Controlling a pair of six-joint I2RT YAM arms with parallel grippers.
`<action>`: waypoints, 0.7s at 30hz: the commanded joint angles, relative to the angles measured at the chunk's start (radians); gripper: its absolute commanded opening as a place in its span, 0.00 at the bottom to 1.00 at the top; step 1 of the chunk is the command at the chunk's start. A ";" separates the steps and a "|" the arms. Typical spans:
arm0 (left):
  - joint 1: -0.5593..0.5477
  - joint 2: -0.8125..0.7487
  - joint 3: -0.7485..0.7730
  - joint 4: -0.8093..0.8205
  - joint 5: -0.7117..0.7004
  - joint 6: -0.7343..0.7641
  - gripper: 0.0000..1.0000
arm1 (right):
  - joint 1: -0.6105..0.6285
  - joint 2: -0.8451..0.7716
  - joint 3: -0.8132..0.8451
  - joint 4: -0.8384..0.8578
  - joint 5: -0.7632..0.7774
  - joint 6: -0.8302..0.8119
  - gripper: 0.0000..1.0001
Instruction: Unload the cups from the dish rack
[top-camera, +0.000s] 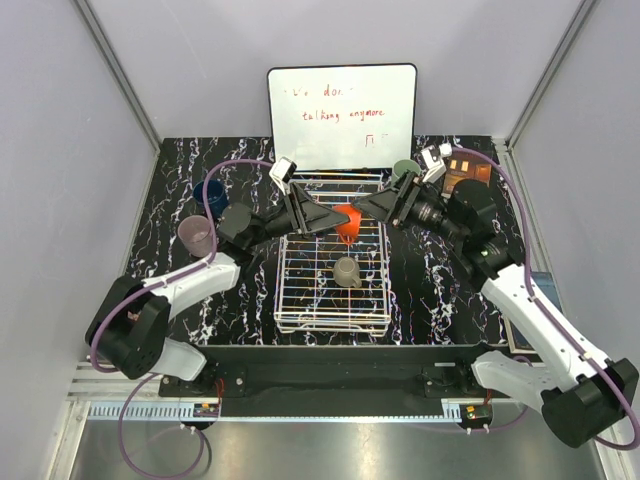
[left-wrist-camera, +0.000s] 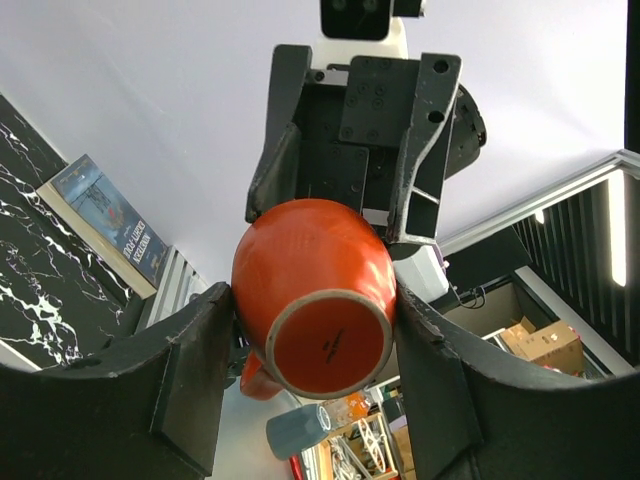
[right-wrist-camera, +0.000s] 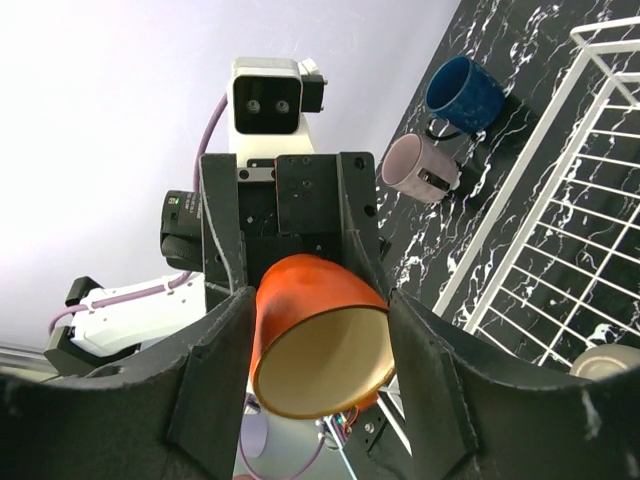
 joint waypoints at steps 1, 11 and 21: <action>-0.015 0.015 0.016 0.077 0.021 0.024 0.00 | 0.003 0.042 0.037 0.137 -0.083 0.062 0.60; -0.016 0.063 0.029 0.092 0.033 0.024 0.00 | 0.005 0.073 0.059 0.145 -0.163 0.077 0.52; -0.015 0.069 0.044 0.063 0.030 0.044 0.00 | 0.005 -0.010 0.083 -0.021 -0.100 -0.030 0.69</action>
